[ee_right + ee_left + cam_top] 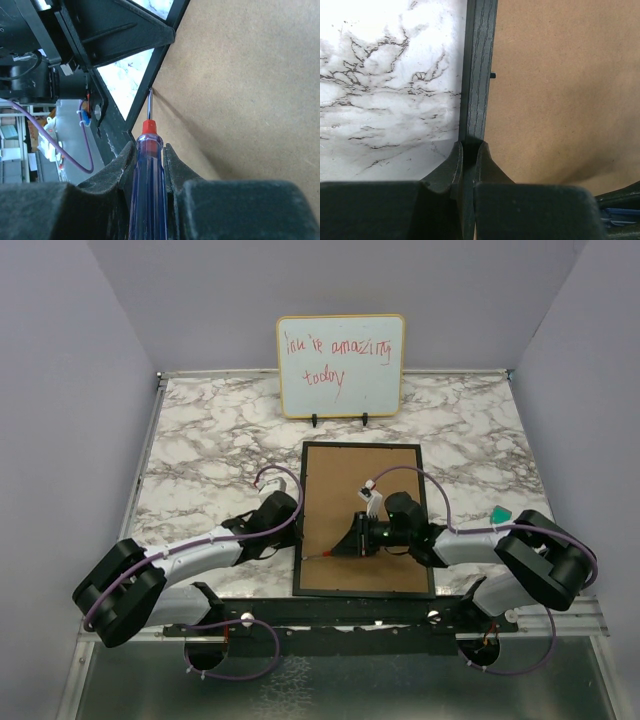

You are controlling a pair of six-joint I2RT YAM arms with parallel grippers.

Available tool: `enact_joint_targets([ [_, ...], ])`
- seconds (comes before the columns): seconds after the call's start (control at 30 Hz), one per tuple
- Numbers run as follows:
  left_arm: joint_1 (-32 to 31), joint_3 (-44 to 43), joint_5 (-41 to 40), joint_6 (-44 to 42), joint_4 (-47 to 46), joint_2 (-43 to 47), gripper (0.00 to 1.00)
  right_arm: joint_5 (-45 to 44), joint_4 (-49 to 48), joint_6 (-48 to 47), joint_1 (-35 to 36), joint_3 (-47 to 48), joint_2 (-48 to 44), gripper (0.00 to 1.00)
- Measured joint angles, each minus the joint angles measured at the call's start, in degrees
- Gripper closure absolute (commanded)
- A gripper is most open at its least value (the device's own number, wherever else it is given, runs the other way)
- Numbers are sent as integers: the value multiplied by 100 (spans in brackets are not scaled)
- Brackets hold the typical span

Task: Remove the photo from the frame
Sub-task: Release the photo frame item from the photo frame.

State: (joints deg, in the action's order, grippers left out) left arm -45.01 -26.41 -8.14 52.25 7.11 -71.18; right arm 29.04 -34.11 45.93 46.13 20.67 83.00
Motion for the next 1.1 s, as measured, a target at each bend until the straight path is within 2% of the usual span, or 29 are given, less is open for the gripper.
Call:
enact_joint_targets([
  [0.27,2,195,-55,177,-127,192,100,-216,321,-24,153,219,-11,99],
  [0.63,0,680,-131,866,-361,704,100,-1217,857,240,651,251,-516,99],
  [1.1,0,855,-348,1209,-162,1054,100,-1897,1821,92,1189,1121,-319,99],
])
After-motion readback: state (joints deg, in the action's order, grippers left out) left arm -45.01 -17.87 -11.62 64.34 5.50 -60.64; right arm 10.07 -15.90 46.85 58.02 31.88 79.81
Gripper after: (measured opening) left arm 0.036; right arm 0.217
